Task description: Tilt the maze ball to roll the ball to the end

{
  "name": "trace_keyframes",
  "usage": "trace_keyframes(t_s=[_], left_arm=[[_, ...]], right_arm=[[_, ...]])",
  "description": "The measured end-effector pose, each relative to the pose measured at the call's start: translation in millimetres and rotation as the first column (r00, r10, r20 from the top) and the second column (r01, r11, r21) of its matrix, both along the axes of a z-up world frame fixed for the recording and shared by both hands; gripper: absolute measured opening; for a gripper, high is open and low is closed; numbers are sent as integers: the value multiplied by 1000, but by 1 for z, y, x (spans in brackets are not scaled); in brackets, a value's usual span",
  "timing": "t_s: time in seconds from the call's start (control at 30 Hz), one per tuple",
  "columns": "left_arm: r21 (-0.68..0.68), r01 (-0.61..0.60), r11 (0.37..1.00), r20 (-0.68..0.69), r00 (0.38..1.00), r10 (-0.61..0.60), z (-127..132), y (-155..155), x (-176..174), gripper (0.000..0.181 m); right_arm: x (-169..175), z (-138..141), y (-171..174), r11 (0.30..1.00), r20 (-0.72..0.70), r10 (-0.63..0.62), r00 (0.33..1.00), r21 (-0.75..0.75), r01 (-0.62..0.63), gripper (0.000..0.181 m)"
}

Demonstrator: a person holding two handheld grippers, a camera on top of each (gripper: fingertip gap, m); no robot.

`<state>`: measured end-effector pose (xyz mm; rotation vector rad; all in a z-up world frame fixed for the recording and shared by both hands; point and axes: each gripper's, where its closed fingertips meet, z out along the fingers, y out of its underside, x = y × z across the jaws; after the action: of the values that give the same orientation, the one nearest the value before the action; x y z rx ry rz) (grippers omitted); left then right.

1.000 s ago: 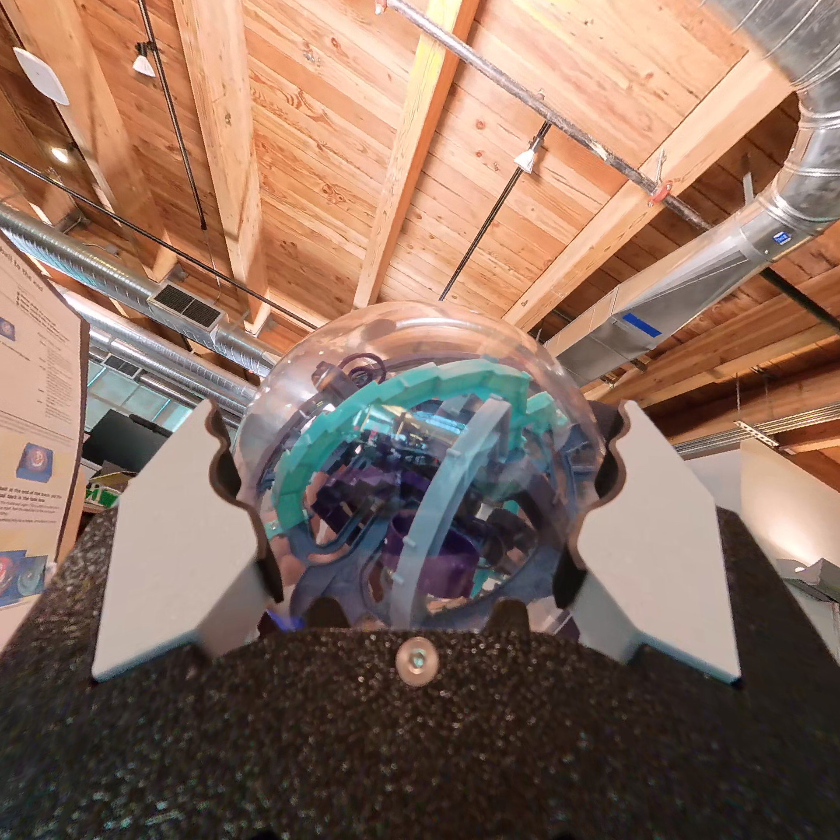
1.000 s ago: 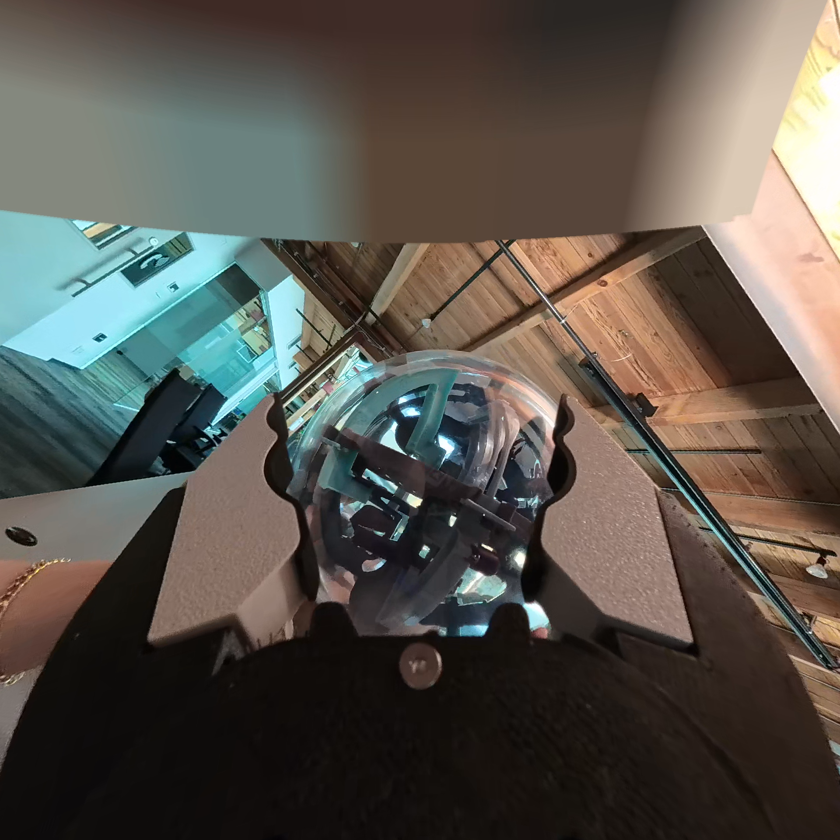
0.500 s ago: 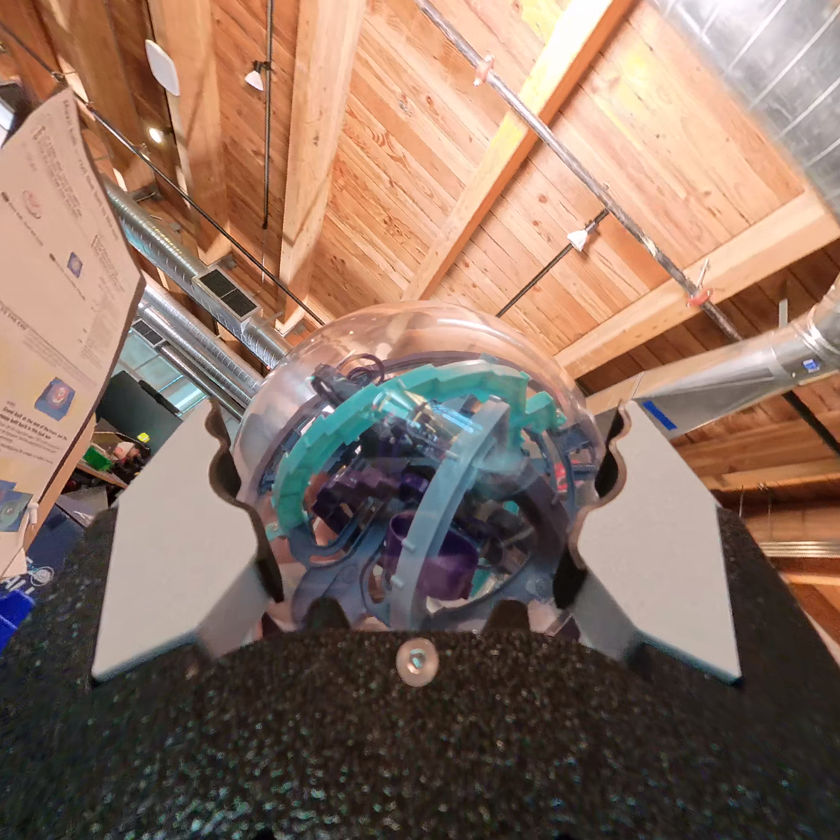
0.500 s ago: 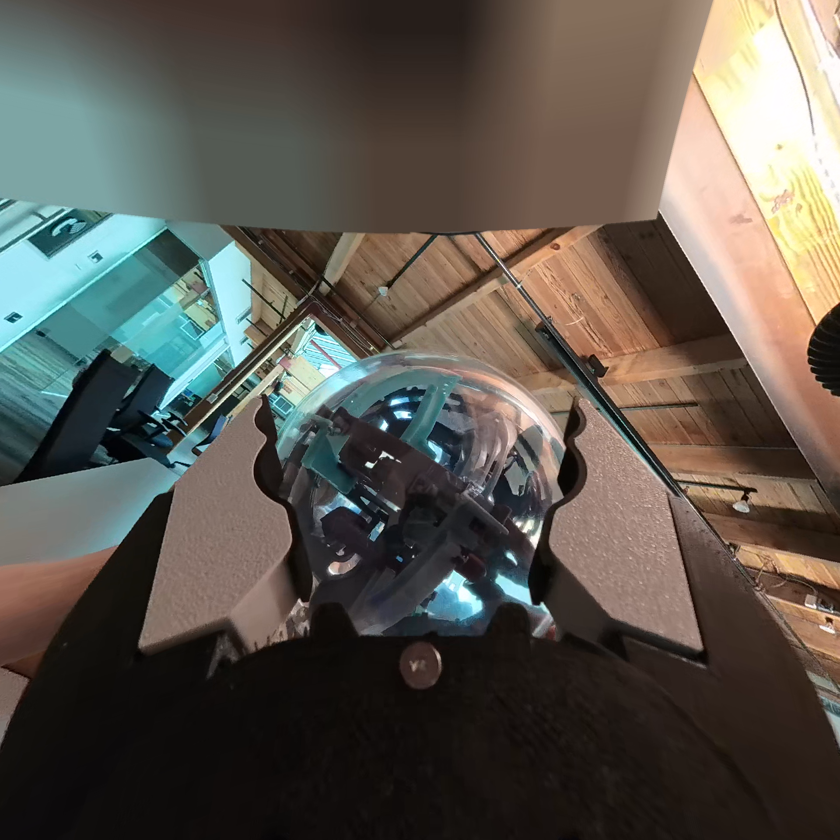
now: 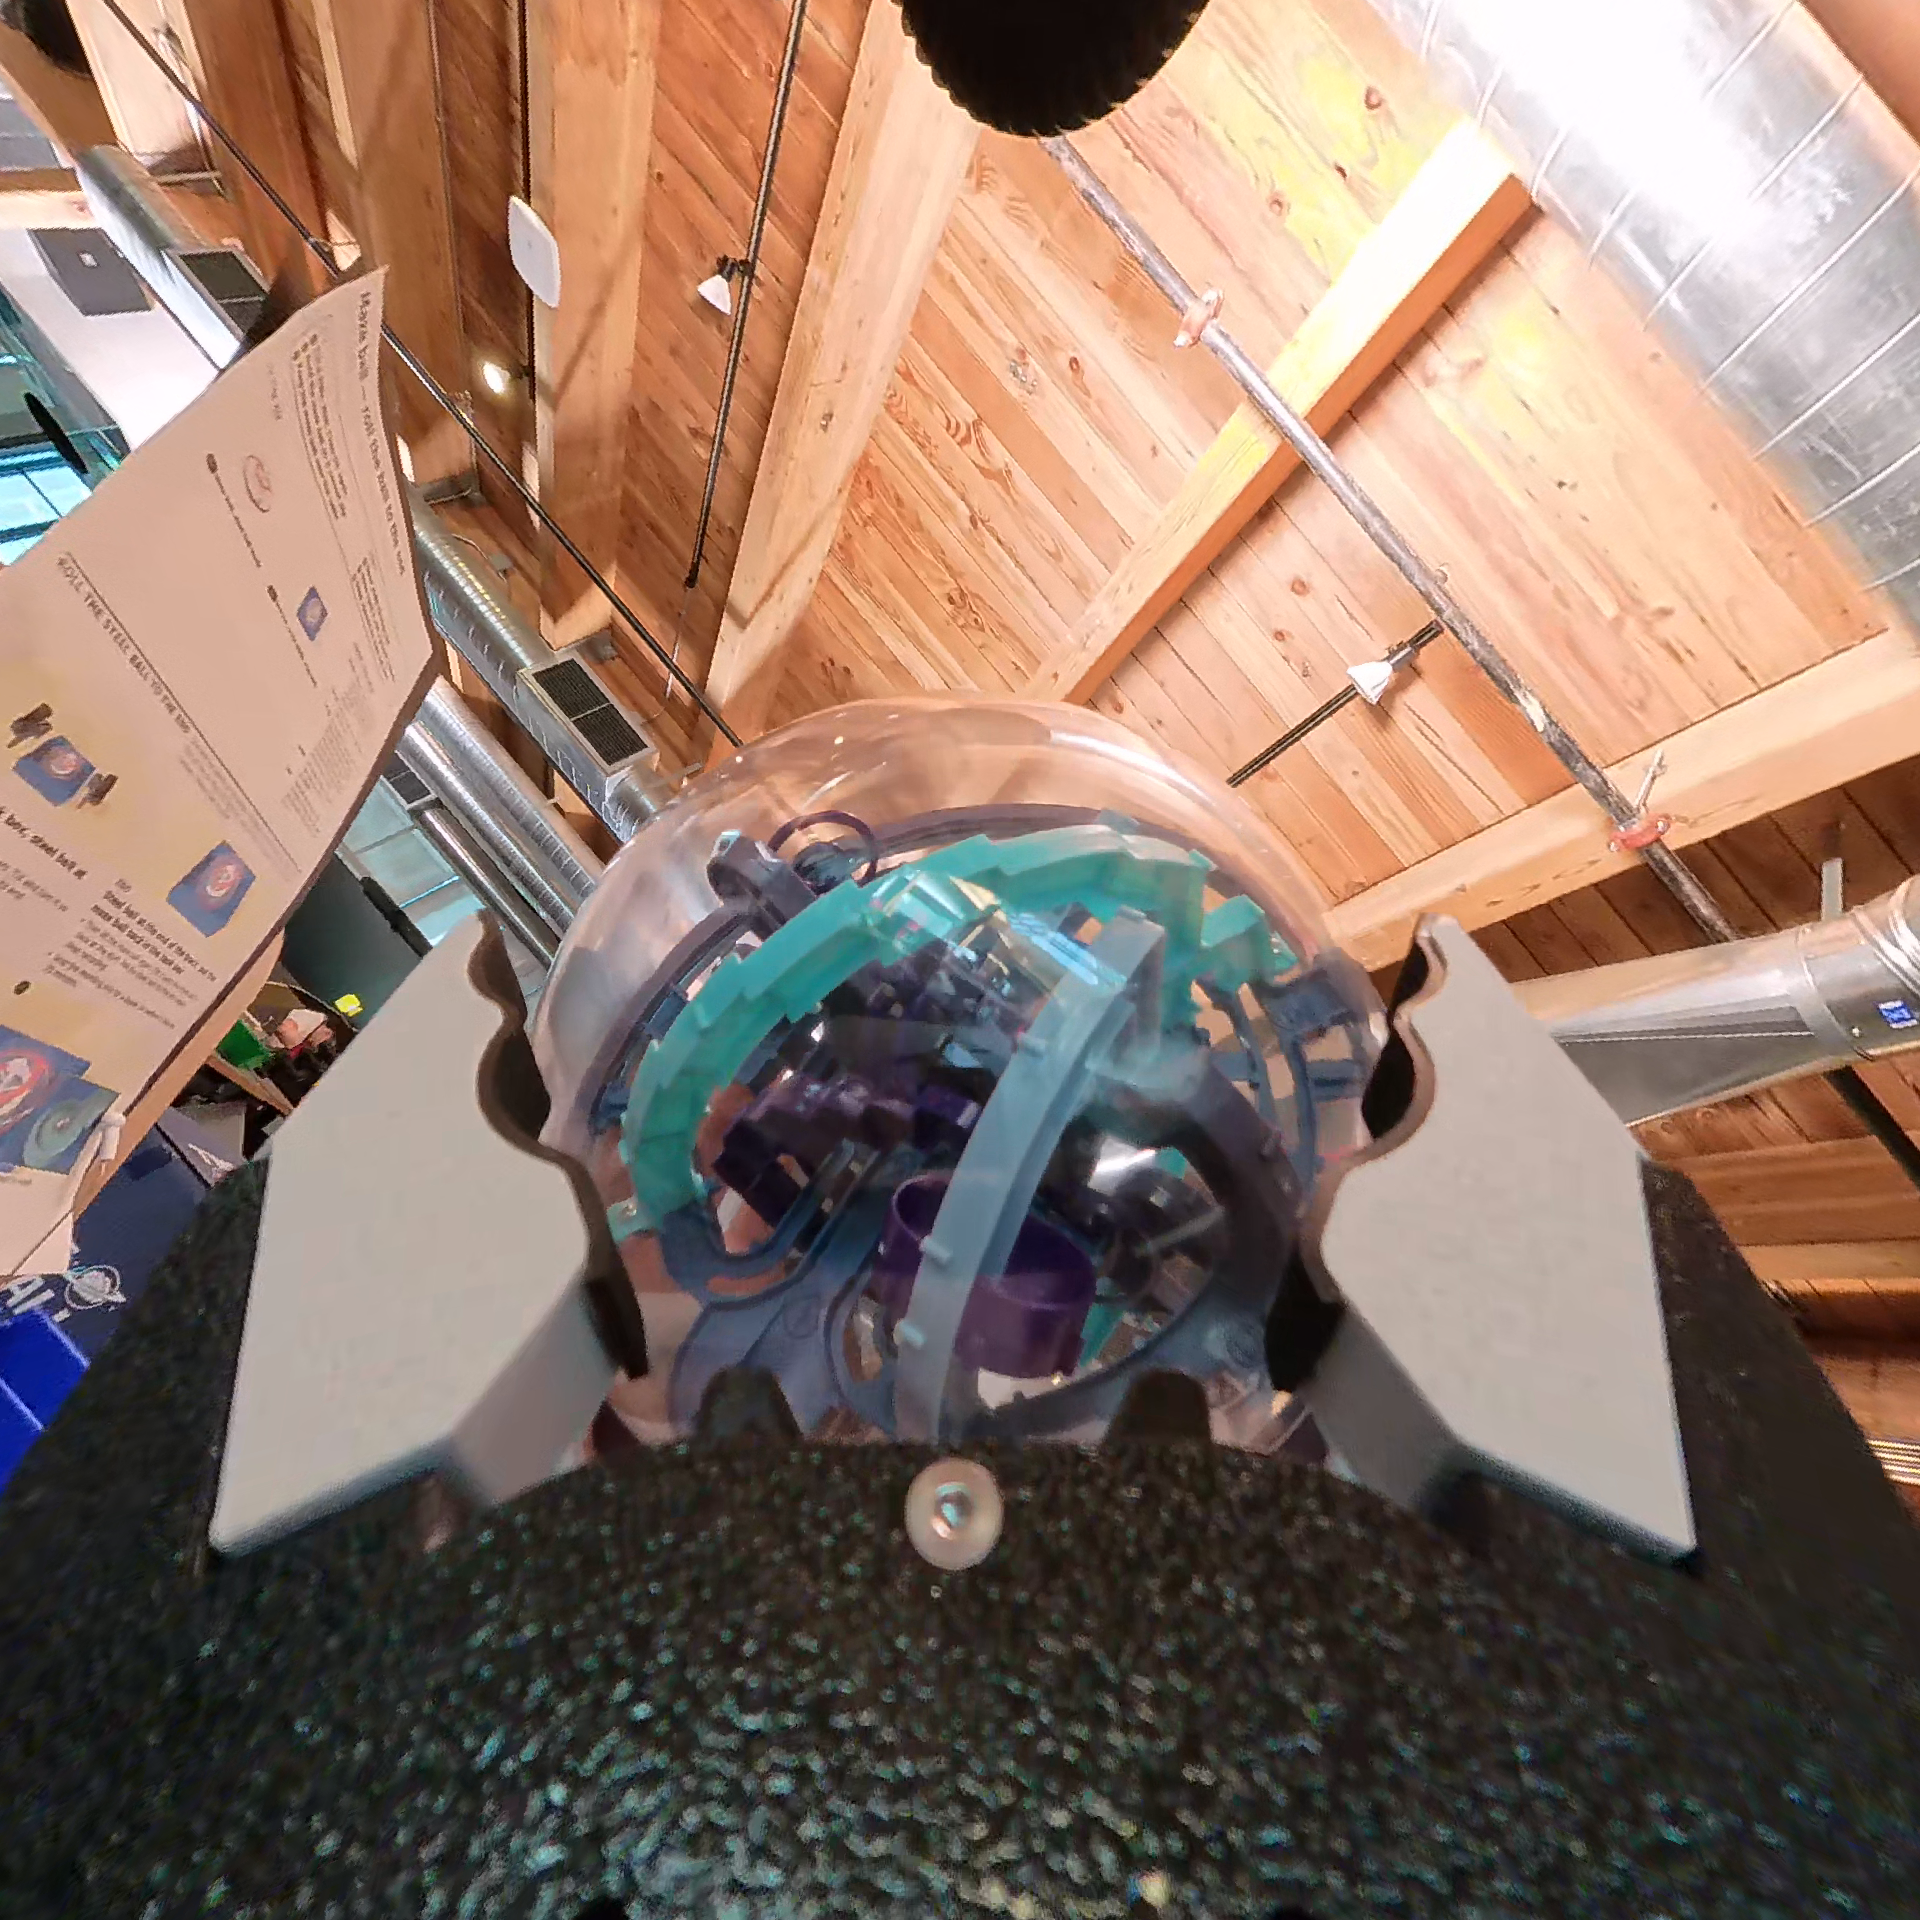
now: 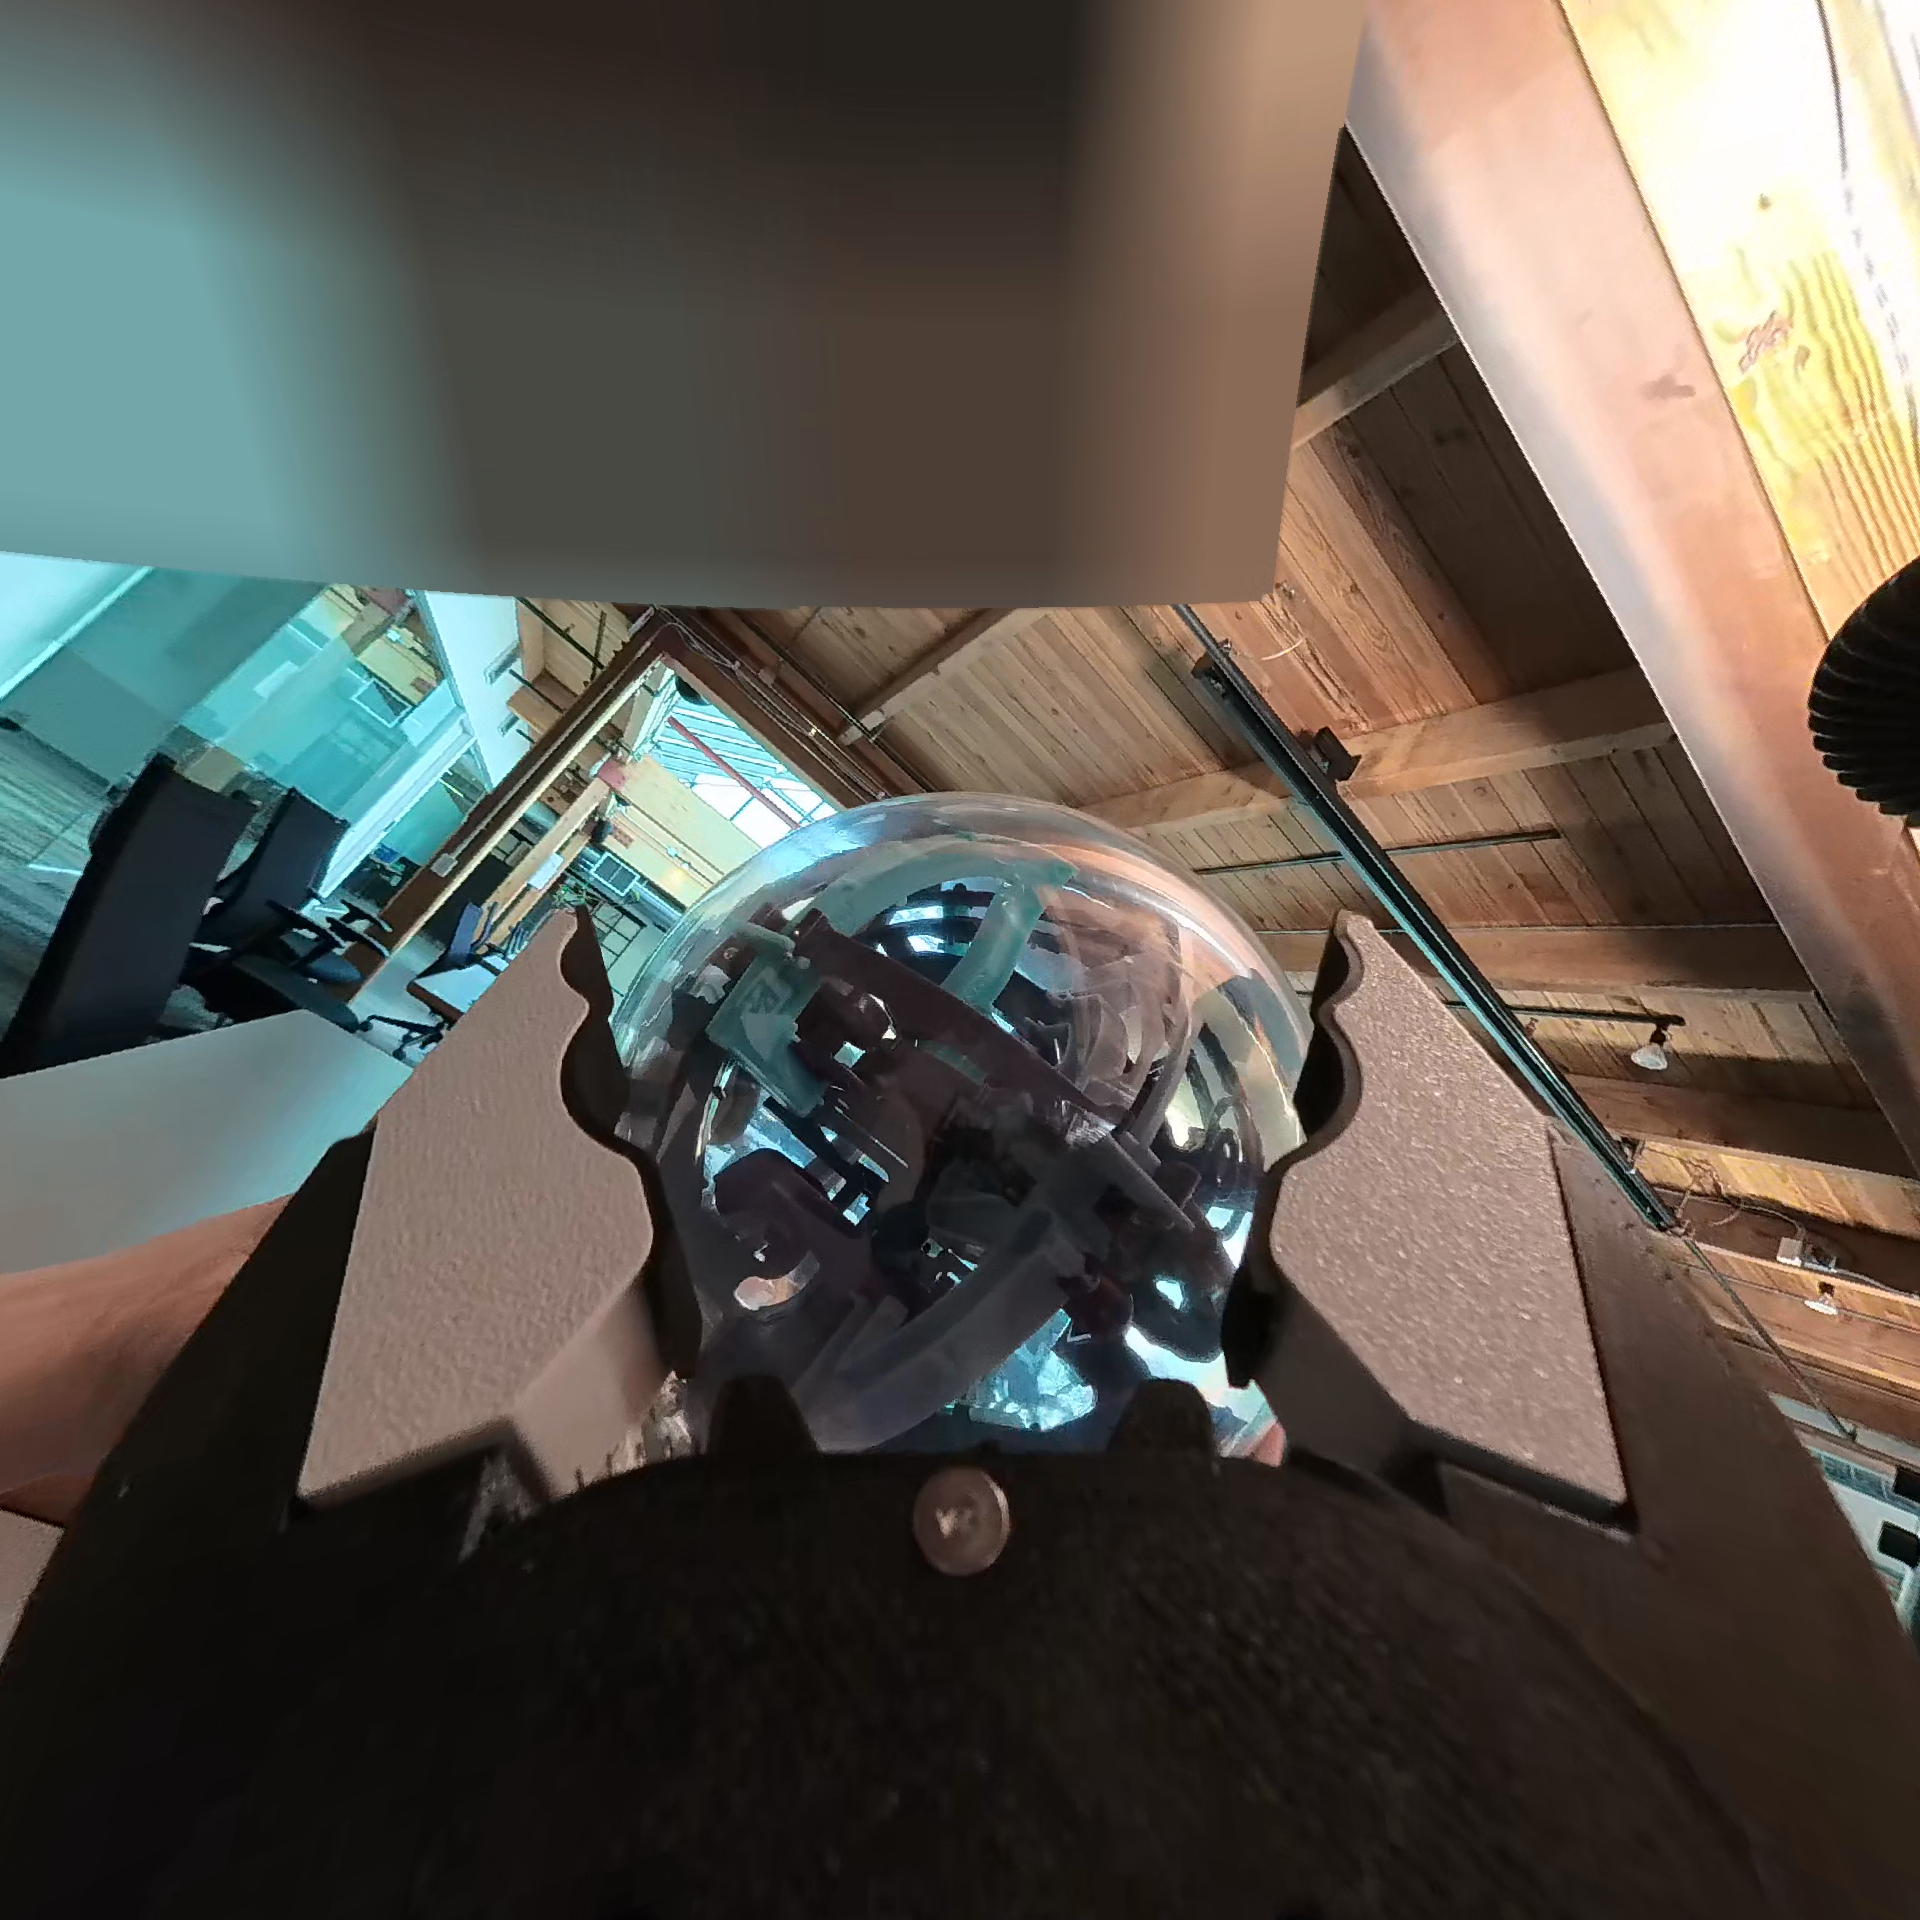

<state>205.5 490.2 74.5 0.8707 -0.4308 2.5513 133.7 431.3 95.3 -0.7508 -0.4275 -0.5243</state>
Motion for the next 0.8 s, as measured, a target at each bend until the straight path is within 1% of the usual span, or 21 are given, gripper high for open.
trace_keyframes(t_s=[0.47, 0.8], left_arm=[[0, -19, 1000, -26, 999, 19, 0, 0, 1, 156], [11, -7, 1000, -2, 1000, 7, 3, -1, -3, 156]], right_arm=[[3, 1, -1, 1000, -14, 11, 1000, 0, -11, 131], [-2, 1, -4, 1000, 2, 24, 1000, 11, -24, 129]])
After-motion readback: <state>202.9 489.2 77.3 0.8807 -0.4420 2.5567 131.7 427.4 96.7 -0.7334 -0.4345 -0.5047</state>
